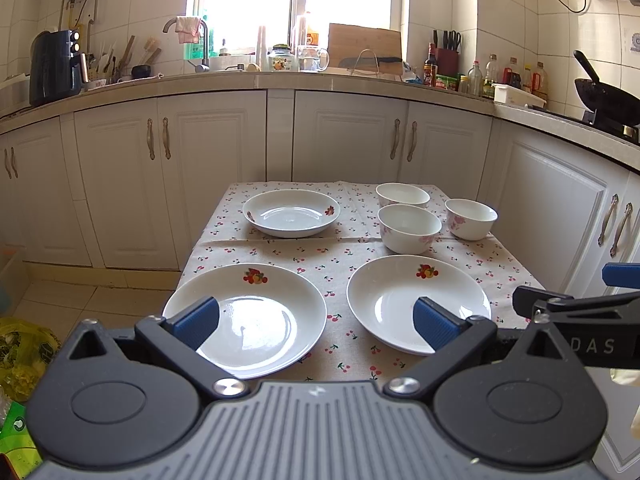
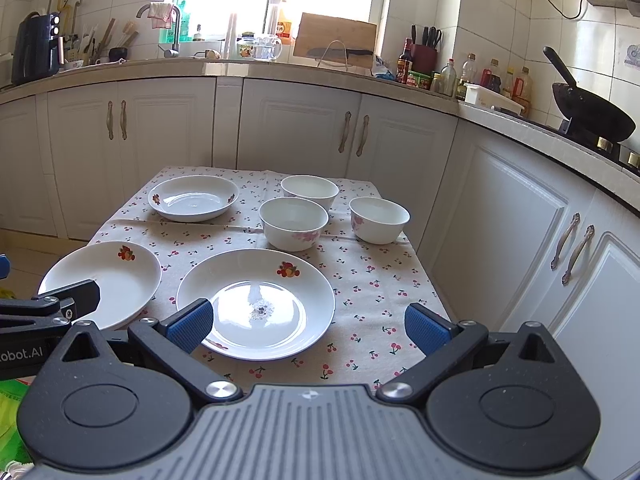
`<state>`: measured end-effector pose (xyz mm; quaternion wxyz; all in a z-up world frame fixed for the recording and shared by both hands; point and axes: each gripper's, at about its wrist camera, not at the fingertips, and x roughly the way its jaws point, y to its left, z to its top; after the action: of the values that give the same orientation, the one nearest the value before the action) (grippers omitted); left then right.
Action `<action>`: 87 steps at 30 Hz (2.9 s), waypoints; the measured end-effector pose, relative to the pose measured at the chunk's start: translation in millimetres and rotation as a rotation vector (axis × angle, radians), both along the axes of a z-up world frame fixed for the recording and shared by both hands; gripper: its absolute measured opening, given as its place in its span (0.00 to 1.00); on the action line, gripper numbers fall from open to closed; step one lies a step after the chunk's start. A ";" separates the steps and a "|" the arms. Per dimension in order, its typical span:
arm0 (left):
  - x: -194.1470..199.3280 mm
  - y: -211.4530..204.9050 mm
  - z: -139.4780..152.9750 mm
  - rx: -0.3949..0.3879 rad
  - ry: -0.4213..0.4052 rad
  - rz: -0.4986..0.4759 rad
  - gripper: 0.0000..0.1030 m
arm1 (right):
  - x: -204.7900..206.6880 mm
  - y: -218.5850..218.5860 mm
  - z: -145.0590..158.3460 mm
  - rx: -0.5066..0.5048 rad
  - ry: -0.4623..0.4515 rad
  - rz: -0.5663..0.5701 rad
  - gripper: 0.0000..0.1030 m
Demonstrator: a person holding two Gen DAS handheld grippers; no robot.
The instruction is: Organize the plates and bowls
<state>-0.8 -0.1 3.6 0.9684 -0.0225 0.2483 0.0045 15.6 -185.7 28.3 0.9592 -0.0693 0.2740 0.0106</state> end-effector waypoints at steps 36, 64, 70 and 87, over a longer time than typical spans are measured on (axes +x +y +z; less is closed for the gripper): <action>-2.6 1.2 2.7 -0.001 -0.004 0.000 0.99 | -1.8 0.9 -1.4 -0.019 -0.018 -0.005 1.00; 0.8 3.2 4.5 -0.008 0.004 -0.003 0.99 | 2.7 4.7 -2.4 -0.040 -0.022 -0.003 1.00; 7.1 6.1 1.9 -0.006 0.010 -0.010 0.99 | 8.0 8.4 -4.2 -0.048 -0.028 0.011 1.00; 38.2 35.5 -19.8 0.020 0.049 -0.063 0.99 | 38.8 4.9 -2.9 -0.011 -0.077 0.114 1.00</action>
<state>37.4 35.4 -16.2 0.9619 -0.0052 0.2723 -0.0228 54.4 -180.8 25.3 0.9665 -0.0905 0.2325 0.0608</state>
